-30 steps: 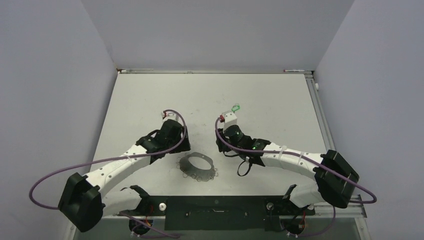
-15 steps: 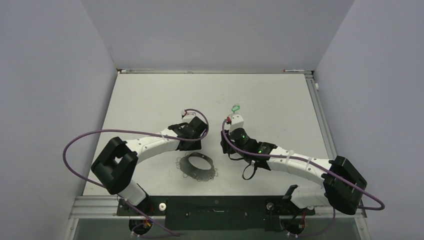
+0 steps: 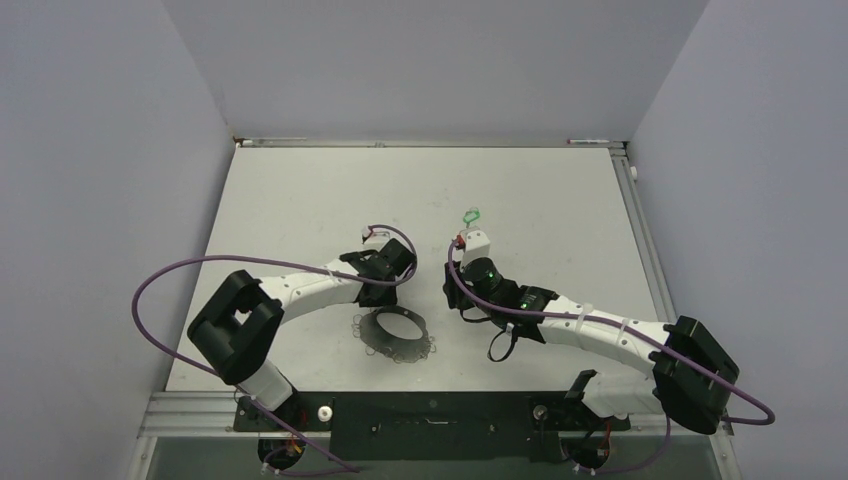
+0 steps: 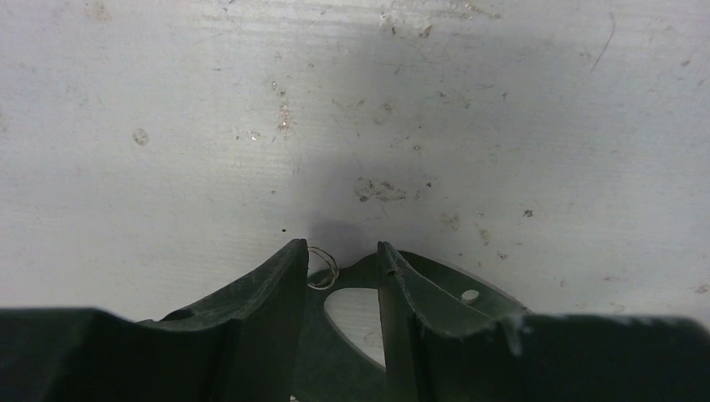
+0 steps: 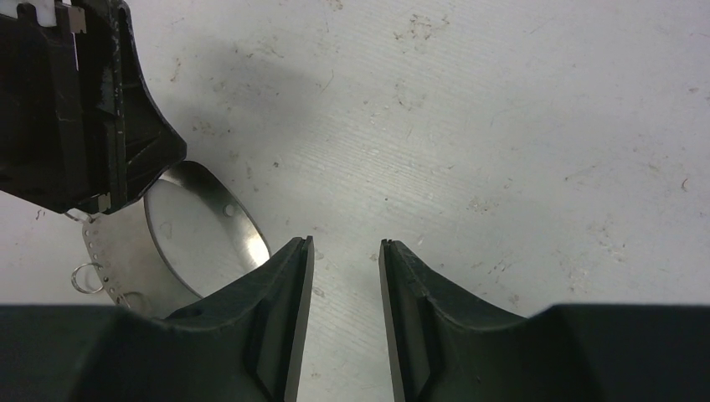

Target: Put the keys on the keyring

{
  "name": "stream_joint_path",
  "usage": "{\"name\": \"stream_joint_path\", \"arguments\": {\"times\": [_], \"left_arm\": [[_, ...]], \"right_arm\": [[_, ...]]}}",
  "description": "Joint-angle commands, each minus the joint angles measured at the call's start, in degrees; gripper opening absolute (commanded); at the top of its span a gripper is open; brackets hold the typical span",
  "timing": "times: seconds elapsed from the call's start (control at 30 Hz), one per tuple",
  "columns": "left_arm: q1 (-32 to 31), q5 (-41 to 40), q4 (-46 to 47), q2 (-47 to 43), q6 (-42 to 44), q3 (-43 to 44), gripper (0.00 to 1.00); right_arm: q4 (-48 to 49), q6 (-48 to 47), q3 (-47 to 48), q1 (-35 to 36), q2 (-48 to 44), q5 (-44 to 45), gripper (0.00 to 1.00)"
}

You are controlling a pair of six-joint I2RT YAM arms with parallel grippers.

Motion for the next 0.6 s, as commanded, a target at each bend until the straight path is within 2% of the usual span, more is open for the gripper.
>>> {"name": "stream_joint_path", "arguments": {"times": [0.0,0.13,0.23,0.43,0.57], "left_arm": [[-0.2,-0.6,-0.2,-0.7,-2.7,-1.0,0.33],[-0.1,-0.3,0.2,-1.5,-2.6,-2.2,0.32],[-0.1,0.4,1.4,-1.4,-2.2,-3.2,0.27],[-0.1,1.3,3.0,0.3,-1.7,-3.9,0.14],[-0.1,2.2,3.8,0.3,-1.2,-4.3,0.0]], "right_arm": [[1.9,0.2,0.4,-0.3,-0.5,-0.9,0.36],[2.1,0.0,0.7,-0.3,0.2,-1.6,0.35],[2.2,0.1,0.8,-0.4,0.3,-1.7,0.35],[2.2,0.1,1.0,-0.3,0.7,-2.0,0.34],[2.2,0.0,1.2,-0.4,0.8,-2.3,0.33]]}}
